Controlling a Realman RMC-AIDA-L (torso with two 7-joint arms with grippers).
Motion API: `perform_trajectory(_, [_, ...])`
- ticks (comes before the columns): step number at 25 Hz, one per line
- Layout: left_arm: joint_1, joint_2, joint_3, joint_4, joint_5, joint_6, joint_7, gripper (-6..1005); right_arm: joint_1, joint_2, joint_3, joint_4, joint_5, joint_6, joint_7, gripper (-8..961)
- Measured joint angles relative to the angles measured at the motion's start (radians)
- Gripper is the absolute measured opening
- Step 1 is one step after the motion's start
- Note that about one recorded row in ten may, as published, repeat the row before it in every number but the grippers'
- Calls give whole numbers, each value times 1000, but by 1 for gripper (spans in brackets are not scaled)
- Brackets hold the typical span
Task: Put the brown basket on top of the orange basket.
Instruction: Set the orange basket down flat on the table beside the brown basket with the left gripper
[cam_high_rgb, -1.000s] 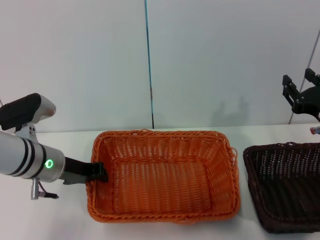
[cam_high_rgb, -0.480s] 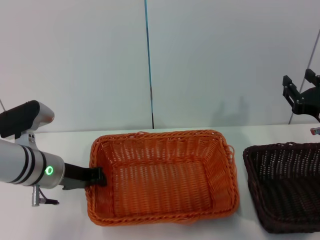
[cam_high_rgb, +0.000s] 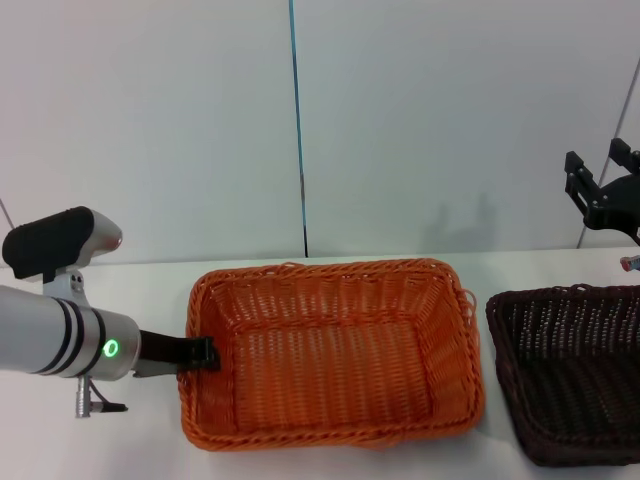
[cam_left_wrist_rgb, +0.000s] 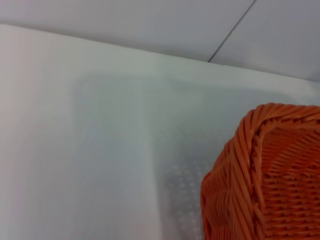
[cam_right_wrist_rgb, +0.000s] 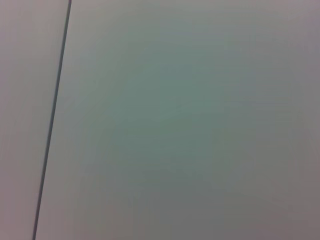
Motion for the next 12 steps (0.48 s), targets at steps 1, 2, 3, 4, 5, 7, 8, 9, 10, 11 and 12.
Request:
perform_trajectory(1, [0,0,0,0,0,0,0,136,0,0,0,0,0,0,0,500])
perform_trajectory(2, [0,-1,0,0,0,4,4,135,0,0,0,-1,0,0,0,500])
perform_trajectory(3, [0,-2,0,1,0,9,7,135,0,0,0,-2,0,0,0,500])
perform_trajectory(4, [1,-3,0,1,0,13,7,134,0,0,0,-3,0,1,0,500])
perform_trajectory(5, [2,-3,1,2,0,17,7,134,0,1,0,-4,0,1,0,500])
perform_trajectory(7, [4,-4,1,3,0,21,7,133,0,1,0,-5,0,1,-2,499])
perform_trajectory(8, [5,-4,1,3,1,22,7,132,0,1,0,-5,0,2,-5,499])
perform_trajectory(9, [6,-4,1,3,3,24,7,132,0,1,0,-5,0,2,-8,499])
perform_trajectory(10, [7,-4,2,3,4,24,7,131,0,1,0,-6,0,2,-11,499])
perform_trajectory(11, [8,-4,3,4,5,25,7,131,1,1,-1,-6,0,2,-12,499])
perform_trajectory(12, [9,-5,4,4,6,25,8,131,2,1,-1,-6,0,2,-13,499])
